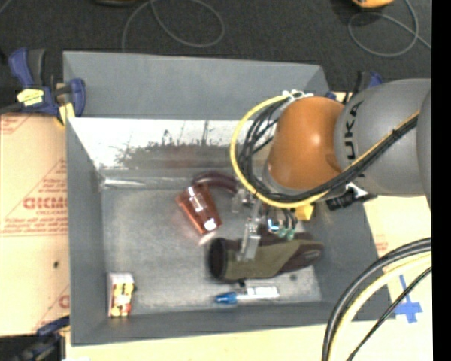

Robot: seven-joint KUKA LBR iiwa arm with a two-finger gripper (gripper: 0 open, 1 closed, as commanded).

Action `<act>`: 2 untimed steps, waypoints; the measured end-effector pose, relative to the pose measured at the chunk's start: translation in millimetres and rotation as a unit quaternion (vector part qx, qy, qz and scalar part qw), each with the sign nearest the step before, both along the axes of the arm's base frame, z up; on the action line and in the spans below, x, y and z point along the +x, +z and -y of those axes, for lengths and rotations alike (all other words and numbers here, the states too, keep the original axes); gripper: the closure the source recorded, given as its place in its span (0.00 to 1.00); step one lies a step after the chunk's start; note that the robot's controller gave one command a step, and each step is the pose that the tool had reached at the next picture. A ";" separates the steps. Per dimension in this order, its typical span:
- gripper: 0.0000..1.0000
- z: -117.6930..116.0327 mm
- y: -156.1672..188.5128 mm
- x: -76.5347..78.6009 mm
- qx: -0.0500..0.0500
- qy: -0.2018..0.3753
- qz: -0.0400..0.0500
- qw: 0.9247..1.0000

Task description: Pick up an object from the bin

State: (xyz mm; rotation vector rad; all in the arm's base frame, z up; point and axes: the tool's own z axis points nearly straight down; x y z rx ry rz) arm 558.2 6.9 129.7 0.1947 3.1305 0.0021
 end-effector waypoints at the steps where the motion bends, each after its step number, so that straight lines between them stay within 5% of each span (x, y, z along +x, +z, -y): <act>1: 0.00 10.7 -3.9 6.8 0.000 -0.045 0.001 0.999; 2: 1.00 10.3 -43.8 -41.7 0.001 -0.145 0.001 0.989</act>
Offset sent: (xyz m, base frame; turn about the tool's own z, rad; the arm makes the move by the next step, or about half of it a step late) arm -0.0424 -0.0096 -0.0442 0.2922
